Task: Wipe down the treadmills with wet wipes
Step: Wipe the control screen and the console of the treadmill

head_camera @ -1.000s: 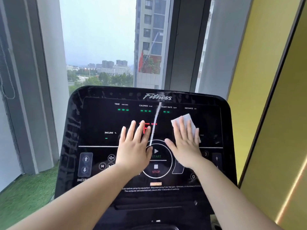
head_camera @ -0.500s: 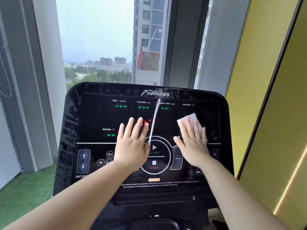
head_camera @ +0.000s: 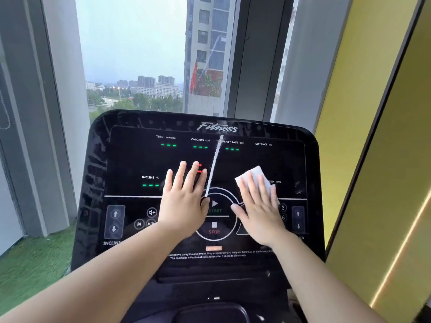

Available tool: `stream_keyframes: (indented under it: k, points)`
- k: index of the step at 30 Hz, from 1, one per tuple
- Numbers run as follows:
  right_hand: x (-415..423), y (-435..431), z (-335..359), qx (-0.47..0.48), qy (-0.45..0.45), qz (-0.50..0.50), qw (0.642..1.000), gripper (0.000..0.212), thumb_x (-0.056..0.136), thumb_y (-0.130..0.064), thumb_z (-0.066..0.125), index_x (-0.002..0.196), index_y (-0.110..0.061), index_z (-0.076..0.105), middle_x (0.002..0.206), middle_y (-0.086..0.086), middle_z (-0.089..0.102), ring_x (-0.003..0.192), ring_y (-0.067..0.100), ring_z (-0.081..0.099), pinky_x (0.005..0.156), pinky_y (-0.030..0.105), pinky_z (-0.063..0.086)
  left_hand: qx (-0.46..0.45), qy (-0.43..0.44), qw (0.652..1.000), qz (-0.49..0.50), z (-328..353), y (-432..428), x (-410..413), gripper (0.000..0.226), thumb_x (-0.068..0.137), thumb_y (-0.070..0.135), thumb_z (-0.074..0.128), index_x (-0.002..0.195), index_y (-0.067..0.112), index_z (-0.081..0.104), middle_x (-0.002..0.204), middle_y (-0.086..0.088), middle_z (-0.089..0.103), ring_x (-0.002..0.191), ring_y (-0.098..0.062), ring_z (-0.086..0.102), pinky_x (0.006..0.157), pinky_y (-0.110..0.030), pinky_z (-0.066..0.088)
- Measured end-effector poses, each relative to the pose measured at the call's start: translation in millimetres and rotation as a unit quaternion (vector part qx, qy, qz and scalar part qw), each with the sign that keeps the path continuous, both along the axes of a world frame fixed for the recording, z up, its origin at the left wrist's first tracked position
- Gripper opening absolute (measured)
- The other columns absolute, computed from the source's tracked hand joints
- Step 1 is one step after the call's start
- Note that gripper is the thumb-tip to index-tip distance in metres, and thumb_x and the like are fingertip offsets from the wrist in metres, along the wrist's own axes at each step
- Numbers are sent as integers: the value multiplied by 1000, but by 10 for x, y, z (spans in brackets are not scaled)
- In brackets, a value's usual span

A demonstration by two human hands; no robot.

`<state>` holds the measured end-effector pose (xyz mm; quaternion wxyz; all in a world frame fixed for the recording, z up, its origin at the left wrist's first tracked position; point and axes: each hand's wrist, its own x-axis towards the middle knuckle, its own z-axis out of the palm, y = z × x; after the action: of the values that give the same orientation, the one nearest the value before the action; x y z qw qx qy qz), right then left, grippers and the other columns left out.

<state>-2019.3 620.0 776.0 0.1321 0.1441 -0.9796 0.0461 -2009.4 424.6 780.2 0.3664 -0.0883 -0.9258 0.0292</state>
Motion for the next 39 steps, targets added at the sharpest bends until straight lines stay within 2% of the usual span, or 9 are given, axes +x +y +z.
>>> stream_keyframes:
  k: [6, 13, 16, 20, 27, 32, 35, 37, 39]
  points:
    - [-2, -132, 57, -111, 15, -113, 987, 64, 96, -55, 6, 131, -28, -40, 133, -8, -53, 132, 17, -41, 113, 46, -22, 0, 2, 1000, -10, 6, -42, 8, 64, 82, 44, 33, 129, 10, 59, 137, -12, 52, 127, -39, 47, 101, -57, 40]
    - [110, -241, -178, 25, 2, 24, 999, 73, 63, -71, -35, 123, -33, -51, 132, -11, -58, 124, 13, -53, 98, 37, -40, -1, 5, 1000, -13, -4, -42, -5, 62, 82, 43, 34, 129, 9, 58, 137, -13, 52, 127, -39, 47, 101, -57, 39]
    - [53, 32, -54, 27, 8, 0, 1000, 61, 76, -67, -22, 122, -36, -48, 131, -14, -57, 123, 9, -52, 106, 38, -33, -4, 6, 1000, -15, 2, -54, -5, 61, 83, 42, 34, 129, 9, 59, 137, -13, 53, 127, -39, 48, 101, -57, 40]
    - [18, -92, -9, -80, 5, -108, 991, 63, 96, -56, 5, 124, -28, -44, 136, -5, -51, 128, 17, -45, 112, 45, -24, -7, 7, 1000, -10, 9, -43, -2, 62, 83, 42, 33, 128, 9, 59, 136, -13, 53, 126, -39, 48, 100, -57, 40]
    - [93, -278, -222, 26, 17, 36, 999, 71, 67, -70, -28, 122, -31, -52, 130, -11, -59, 123, 14, -54, 97, 40, -41, 4, 4, 1000, -5, -15, -23, -8, 62, 84, 43, 33, 129, 9, 58, 138, -13, 52, 128, -39, 46, 101, -58, 39]
    - [-106, -58, 72, -35, 38, -67, 996, 59, 94, -57, 2, 123, -34, -44, 134, -10, -53, 128, 15, -47, 110, 44, -27, 5, 19, 1000, -13, 23, -45, 10, 58, 85, 40, 33, 126, 10, 61, 134, -12, 56, 124, -38, 51, 98, -56, 41]
    - [-65, -315, 7, -97, 39, -85, 991, 66, 93, -60, 2, 134, -26, -37, 139, -3, -49, 130, 20, -45, 110, 49, -25, 14, 24, 999, -18, 22, -47, 17, 56, 85, 37, 34, 125, 10, 62, 133, -11, 56, 123, -37, 52, 98, -56, 41]
    - [15, -538, -181, -70, 64, -36, 995, 72, 91, -63, -4, 145, -20, -24, 153, 5, -32, 141, 28, -30, 112, 53, -18, 22, 30, 999, -15, 28, -35, 14, 55, 84, 36, 34, 123, 10, 64, 132, -11, 58, 122, -37, 53, 96, -56, 43]
    - [12, -576, -318, -13, 61, 9, 998, 72, 96, -62, 3, 152, -16, -4, 161, 9, 3, 145, 31, 3, 112, 54, 1, 32, 33, 999, -16, 33, -11, 6, 53, 85, 35, 35, 120, 10, 65, 130, -11, 59, 120, -37, 55, 95, -58, 43]
